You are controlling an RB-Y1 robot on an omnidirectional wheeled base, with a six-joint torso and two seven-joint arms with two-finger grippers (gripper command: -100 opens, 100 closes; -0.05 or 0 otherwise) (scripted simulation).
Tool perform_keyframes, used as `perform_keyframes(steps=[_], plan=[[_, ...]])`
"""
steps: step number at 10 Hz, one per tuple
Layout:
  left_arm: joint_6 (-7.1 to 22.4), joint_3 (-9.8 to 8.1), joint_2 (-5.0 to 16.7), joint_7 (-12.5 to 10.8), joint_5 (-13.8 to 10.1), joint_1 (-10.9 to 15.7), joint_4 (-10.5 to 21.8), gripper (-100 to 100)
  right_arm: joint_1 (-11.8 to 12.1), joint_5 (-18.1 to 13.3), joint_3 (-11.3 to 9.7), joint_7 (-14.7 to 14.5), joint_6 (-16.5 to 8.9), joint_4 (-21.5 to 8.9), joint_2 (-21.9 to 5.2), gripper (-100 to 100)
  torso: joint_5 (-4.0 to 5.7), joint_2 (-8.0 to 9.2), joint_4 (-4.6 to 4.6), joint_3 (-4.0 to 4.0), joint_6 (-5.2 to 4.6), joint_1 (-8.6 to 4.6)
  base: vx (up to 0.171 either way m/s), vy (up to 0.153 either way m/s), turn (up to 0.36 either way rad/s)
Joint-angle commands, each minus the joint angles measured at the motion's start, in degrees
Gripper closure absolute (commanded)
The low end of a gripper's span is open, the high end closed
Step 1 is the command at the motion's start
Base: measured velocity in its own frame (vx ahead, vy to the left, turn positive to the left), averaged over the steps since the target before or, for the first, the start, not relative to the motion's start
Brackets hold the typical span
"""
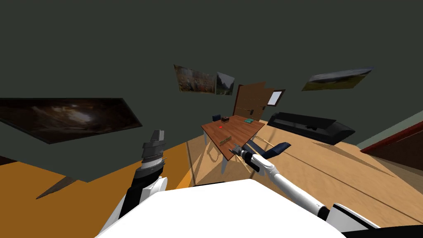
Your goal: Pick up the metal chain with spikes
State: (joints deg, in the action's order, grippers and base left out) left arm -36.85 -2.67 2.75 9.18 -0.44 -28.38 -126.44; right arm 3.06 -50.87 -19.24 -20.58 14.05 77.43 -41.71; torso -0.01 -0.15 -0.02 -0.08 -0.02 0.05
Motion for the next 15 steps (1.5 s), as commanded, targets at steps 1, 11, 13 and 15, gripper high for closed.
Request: perform_keyframes(steps=[1, 11, 13, 15], plan=[[0.0, 0.00, 0.0, 0.0, 0.0, 0.0, 0.0, 0, -1.0, -1.2, -1.0, -0.6, -0.1, -2.0, -0.9, -100, 0.00, 0.00, 0.00, 0.00, 0.00, 0.00, 0.025, 0.017, 0.086], [0.0, 0.00, 0.0, 0.0, 0.0, 0.0, 0.0, 0, -8.0, -10.7, -8.9, -6.6, 3.1, -16.4, -8.5, -100, -0.01, -0.19, -0.04, -0.10, 0.00, 0.06, 0.041, 0.020, 0.137], [0.0, 0.00, 0.0, 0.0, 0.0, 0.0, 0.0, 0, -9.2, -12.3, -10.4, -7.7, 3.9, -19.1, -9.8, -100, -0.02, -0.15, -0.03, -0.09, -0.02, 0.08, 0.058, 0.028, 0.127], [0.0, 0.00, 0.0, 0.0, 0.0, 0.0, 0.0, 0, -10.3, -13.7, -12.0, -8.7, 4.7, -21.6, -10.9, -100, -0.01, -0.09, -0.02, -0.05, -0.03, 0.04, 0.050, 0.017, 0.122]])
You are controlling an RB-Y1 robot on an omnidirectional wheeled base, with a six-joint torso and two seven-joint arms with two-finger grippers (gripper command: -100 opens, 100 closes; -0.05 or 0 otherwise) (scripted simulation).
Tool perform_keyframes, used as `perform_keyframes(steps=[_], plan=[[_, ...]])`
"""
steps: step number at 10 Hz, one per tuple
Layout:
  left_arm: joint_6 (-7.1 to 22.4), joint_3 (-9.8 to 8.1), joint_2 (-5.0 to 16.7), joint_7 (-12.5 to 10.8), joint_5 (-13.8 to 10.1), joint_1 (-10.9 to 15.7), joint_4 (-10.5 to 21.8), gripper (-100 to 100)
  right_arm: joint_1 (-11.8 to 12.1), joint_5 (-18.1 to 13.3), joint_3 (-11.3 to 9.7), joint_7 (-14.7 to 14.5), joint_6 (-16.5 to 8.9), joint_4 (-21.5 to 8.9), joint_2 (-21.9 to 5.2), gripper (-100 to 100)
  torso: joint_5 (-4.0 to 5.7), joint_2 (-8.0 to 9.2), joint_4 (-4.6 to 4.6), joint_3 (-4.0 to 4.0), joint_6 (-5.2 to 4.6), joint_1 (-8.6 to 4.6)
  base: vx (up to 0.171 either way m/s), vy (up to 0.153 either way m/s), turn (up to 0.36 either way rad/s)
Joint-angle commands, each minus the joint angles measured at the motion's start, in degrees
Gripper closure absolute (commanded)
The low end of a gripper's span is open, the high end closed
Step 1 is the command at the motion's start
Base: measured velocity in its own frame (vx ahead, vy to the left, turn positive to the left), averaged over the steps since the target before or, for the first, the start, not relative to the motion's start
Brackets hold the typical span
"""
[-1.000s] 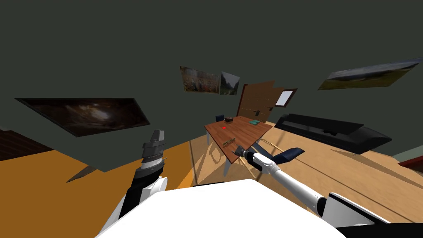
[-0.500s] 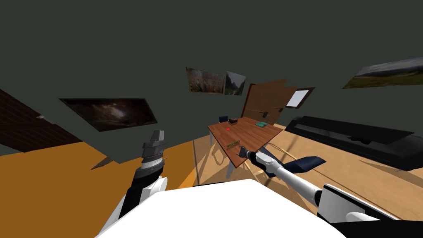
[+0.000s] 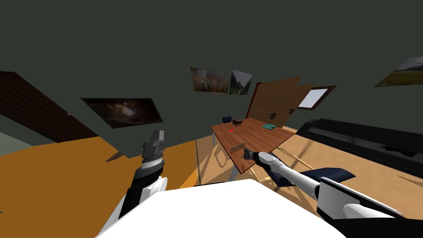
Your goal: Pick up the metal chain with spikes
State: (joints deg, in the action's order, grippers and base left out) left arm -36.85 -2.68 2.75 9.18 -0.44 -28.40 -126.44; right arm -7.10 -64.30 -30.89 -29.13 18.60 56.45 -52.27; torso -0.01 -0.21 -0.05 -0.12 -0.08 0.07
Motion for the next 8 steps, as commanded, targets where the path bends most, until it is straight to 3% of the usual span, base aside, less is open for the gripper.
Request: perform_keyframes(steps=[1, 4, 6, 8], plan=[[0.0, 0.00, 0.0, 0.0, 0.0, 0.0, 0.0, 0, -1.2, -1.5, -1.8, -1.0, 1.1, -2.9, -1.3, -100, 0.00, 0.00, 0.00, 0.00, 0.00, 0.00, 0.066, 0.017, 0.153], [0.0, 0.00, 0.0, 0.0, 0.0, 0.0, 0.0, 0, -2.2, -2.7, -3.3, -1.9, 1.9, -5.4, -2.2, -100, -0.01, -0.05, 0.00, -0.02, 0.03, 0.04, 0.058, 0.017, 0.104], [0.0, 0.00, 0.0, 0.0, 0.0, 0.0, 0.0, 0, -3.8, -4.6, -6.0, -3.4, 3.6, -9.6, -3.6, -100, -0.01, -0.03, 0.00, -0.01, 0.02, 0.04, 0.072, 0.024, 0.177], [0.0, 0.00, 0.0, 0.0, 0.0, 0.0, 0.0, 0, -4.4, -5.4, -7.2, -4.1, 4.5, -11.2, -4.2, -100, 0.00, -0.07, -0.02, -0.04, -0.02, -0.01, 0.071, 0.006, 0.089]])
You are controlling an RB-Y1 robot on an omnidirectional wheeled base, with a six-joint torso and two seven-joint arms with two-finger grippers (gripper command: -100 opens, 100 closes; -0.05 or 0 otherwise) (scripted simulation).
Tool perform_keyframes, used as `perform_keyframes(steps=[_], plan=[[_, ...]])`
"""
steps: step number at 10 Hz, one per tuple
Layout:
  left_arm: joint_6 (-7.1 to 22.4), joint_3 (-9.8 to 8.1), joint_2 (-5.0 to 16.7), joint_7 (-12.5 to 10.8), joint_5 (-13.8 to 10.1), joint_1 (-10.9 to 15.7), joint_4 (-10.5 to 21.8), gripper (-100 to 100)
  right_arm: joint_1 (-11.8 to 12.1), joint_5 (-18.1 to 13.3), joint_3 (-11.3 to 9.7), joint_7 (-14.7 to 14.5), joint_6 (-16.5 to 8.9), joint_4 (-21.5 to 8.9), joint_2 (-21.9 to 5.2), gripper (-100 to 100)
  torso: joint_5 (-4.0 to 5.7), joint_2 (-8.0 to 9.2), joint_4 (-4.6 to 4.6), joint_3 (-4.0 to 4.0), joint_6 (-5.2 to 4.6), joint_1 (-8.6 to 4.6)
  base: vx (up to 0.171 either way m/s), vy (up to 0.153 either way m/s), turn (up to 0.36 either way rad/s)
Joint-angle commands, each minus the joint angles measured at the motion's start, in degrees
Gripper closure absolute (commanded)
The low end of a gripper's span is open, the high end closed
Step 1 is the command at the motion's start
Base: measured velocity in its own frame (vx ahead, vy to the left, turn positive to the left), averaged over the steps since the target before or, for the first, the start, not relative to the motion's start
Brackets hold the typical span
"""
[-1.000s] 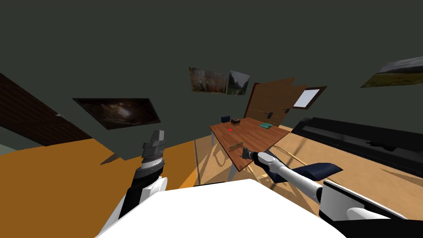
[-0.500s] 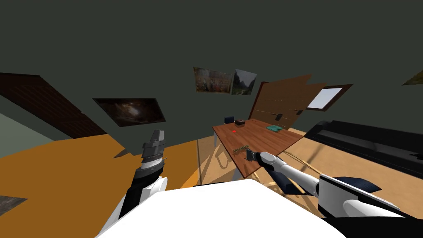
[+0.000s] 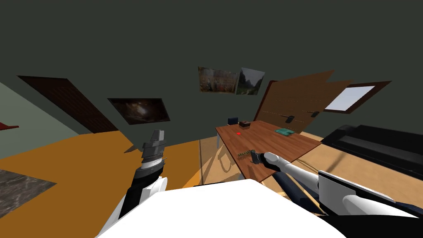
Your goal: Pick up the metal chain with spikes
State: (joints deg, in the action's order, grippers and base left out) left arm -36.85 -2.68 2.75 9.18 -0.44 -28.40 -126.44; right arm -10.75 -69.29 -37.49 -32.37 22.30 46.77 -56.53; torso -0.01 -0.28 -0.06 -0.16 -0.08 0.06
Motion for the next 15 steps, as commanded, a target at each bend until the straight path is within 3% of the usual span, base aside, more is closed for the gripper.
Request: perform_keyframes(steps=[1, 4, 6, 7, 8, 9, 10, 11, 12, 13, 14, 15], plan=[[0.0, 0.00, 0.0, 0.0, 0.0, 0.0, 0.0, 0, -0.8, -0.4, -0.6, -0.8, 0.8, -1.7, 0.0, -100, 0.00, 0.00, 0.00, 0.00, 0.00, 0.00, 0.053, 0.006, 0.057], [0.0, 0.00, 0.0, 0.0, 0.0, 0.0, 0.0, 0, -2.2, -2.2, -3.6, -2.3, 2.8, -6.0, -1.2, -100, 0.00, -0.03, 0.00, -0.02, 0.02, 0.02, 0.077, 0.011, 0.140], [0.0, 0.00, 0.0, 0.0, 0.0, 0.0, 0.0, 0, -2.2, -2.2, -3.6, -2.3, 2.8, -6.0, -1.2, -100, -0.01, 0.02, 0.00, 0.01, -0.03, 0.02, 0.040, 0.006, 0.005], [0.0, 0.00, 0.0, 0.0, 0.0, 0.0, 0.0, 0, -2.9, -3.0, -5.2, -3.1, 4.1, -8.2, -1.7, -100, 0.00, 0.17, 0.03, 0.09, -0.04, 0.01, 0.056, 0.012, 0.170], [0.0, 0.00, 0.0, 0.0, 0.0, 0.0, 0.0, 0, -3.2, -2.5, -4.3, -3.4, 3.7, -8.4, -0.8, -100, -0.01, 0.08, 0.02, 0.05, 0.03, 0.04, 0.037, 0.002, 0.050], [0.0, 0.00, 0.0, 0.0, 0.0, 0.0, 0.0, 0, -3.3, -2.5, -4.4, -3.5, 3.9, -8.7, -0.7, 0, 0.00, 0.14, 0.02, 0.07, -0.04, 0.01, 0.006, 0.000, -0.008], [0.0, 0.00, 0.0, 0.0, 0.0, 0.0, 0.0, 0, -1.0, -5.4, -1.6, -0.7, 3.9, -6.9, -0.3, -100, 0.00, 0.23, 0.05, 0.13, -0.04, 0.00, -0.010, -0.028, 0.185], [0.0, 0.00, 0.0, 0.0, 0.0, 0.0, 0.0, 0, -1.0, -6.5, -1.6, -0.2, 3.9, -6.9, -0.3, -100, 0.02, 0.31, 0.06, 0.17, 0.00, -0.09, -0.020, -0.036, 0.088], [0.0, -0.01, 0.0, 0.0, 0.0, 0.0, 0.0, 0, 1.3, -8.4, 0.9, 2.0, 3.8, -5.1, 0.2, -100, 0.03, 0.35, 0.07, 0.20, -0.04, -0.12, -0.029, -0.038, 0.170], [0.0, 0.00, 0.0, 0.0, 0.0, 0.0, 0.0, 0, 1.3, -10.4, 1.2, 3.0, 3.8, -5.1, 0.2, -100, 0.04, 0.40, 0.08, 0.22, -0.01, -0.14, -0.022, -0.035, 0.093], [0.0, -0.01, 0.0, 0.0, 0.0, 0.0, 0.0, 0, 3.6, -12.3, 3.3, 5.7, 3.7, -3.3, 0.7, -100, 0.03, 0.39, 0.08, 0.22, -0.05, -0.14, -0.022, -0.034, 0.146], [0.0, 0.00, 0.0, 0.0, 0.0, 0.0, 0.0, 0, 3.6, -13.8, 3.9, 6.3, 3.7, -3.3, 0.7, -100, 0.04, 0.39, 0.08, 0.22, -0.03, -0.14, -0.018, -0.034, 0.083]])
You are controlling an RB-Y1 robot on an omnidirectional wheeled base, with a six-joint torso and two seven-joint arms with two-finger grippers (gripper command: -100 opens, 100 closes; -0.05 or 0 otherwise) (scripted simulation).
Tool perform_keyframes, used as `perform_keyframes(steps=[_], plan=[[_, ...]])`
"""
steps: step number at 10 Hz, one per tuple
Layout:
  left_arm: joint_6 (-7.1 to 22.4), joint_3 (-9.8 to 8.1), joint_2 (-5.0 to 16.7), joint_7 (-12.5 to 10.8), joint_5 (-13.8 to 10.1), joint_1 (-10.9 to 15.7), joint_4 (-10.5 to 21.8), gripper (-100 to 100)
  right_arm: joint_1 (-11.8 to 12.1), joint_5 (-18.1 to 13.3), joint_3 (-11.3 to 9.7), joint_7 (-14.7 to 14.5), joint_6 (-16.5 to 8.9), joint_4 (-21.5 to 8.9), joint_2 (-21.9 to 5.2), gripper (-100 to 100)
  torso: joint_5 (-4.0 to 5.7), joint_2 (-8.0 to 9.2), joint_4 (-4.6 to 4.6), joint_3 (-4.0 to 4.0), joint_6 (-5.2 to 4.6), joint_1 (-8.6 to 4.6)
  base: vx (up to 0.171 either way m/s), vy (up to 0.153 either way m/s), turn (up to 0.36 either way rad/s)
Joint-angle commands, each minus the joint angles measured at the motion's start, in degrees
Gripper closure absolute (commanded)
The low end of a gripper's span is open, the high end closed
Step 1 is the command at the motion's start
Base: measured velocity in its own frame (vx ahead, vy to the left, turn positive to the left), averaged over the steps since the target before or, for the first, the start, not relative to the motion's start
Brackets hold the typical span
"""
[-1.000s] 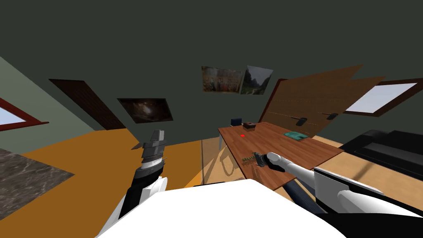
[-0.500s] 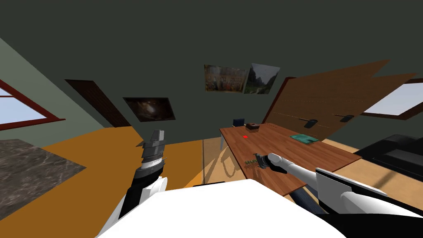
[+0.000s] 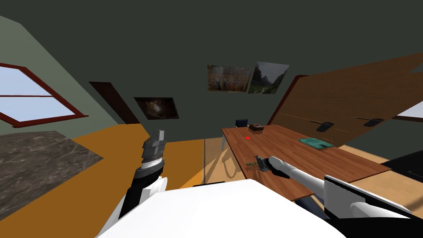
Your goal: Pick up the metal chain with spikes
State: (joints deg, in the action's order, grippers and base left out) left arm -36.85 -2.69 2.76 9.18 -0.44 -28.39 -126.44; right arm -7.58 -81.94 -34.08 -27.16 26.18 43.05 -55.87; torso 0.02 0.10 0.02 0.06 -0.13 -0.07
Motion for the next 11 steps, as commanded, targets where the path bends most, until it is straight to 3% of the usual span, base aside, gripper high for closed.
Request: perform_keyframes(steps=[1, 2, 3, 4, 6, 7, 8, 9, 10, 11], plan=[[0.0, 0.00, 0.0, 0.0, 0.0, 0.0, 0.0, 0, 0.4, -1.7, 0.5, 1.1, -0.1, 0.5, 0.0, -100, 0.00, 0.00, 0.00, 0.00, 0.00, 0.00, -0.009, -0.018, -0.004], [0.0, 0.00, 0.0, 0.0, 0.0, 0.0, 0.0, 0, 2.7, -4.0, 3.2, 3.7, -0.2, 2.3, 0.5, -100, -0.01, -0.03, -0.01, -0.02, -0.01, 0.05, -0.020, -0.022, 0.185], [0.0, 0.00, 0.0, 0.0, 0.0, 0.0, 0.0, 0, 2.7, -5.7, 3.3, 4.4, -0.2, 2.3, 0.5, -100, -0.01, -0.01, 0.00, -0.01, 0.04, 0.05, -0.022, -0.028, 0.093], [0.0, 0.00, 0.0, 0.0, 0.0, 0.0, 0.0, 0, 5.0, -7.5, 5.7, 6.6, -0.2, 4.1, 1.0, -100, -0.01, 0.00, 0.00, 0.00, 0.00, 0.03, -0.023, -0.031, 0.136], [0.0, 0.00, 0.0, 0.0, 0.0, 0.0, 0.0, 0, 5.0, -9.7, 6.0, 7.6, -0.2, 4.1, 1.0, -100, 0.00, 0.02, 0.00, 0.01, 0.00, 0.01, -0.019, -0.025, 0.048], [0.0, 0.00, 0.0, 0.0, 0.0, 0.0, 0.0, 0, 7.3, -11.9, 8.8, 10.2, -0.3, 5.9, 1.4, -100, -0.01, -0.02, 0.00, -0.01, -0.02, 0.04, -0.014, -0.031, 0.126], [0.0, 0.00, 0.0, 0.0, 0.0, 0.0, 0.0, 0, 7.3, -13.6, 8.8, 10.9, -0.3, 5.9, 1.4, -100, 0.06, -0.04, 0.00, -0.02, 0.08, 0.00, -0.018, -0.032, 0.112], [0.0, 0.00, 0.0, 0.0, 0.0, 0.0, 0.0, 0, 9.6, -15.3, 11.3, 12.7, -0.3, 7.7, 1.9, -100, 0.08, -0.08, -0.01, -0.04, 0.08, -0.03, -0.030, -0.041, 0.199], [0.0, 0.00, 0.0, 0.0, 0.0, 0.0, 0.0, 0, 9.6, -17.3, 11.6, 14.2, -0.3, 7.7, 1.9, -100, 0.09, -0.06, 0.00, -0.03, 0.10, -0.07, -0.028, -0.035, 0.079], [0.0, 0.00, 0.0, 0.0, 0.0, 0.0, 0.0, 0, 11.9, -18.9, 14.0, 16.0, -0.4, 9.5, 2.4, -100, 0.09, -0.06, 0.00, -0.03, 0.06, -0.06, -0.026, -0.032, 0.128]])
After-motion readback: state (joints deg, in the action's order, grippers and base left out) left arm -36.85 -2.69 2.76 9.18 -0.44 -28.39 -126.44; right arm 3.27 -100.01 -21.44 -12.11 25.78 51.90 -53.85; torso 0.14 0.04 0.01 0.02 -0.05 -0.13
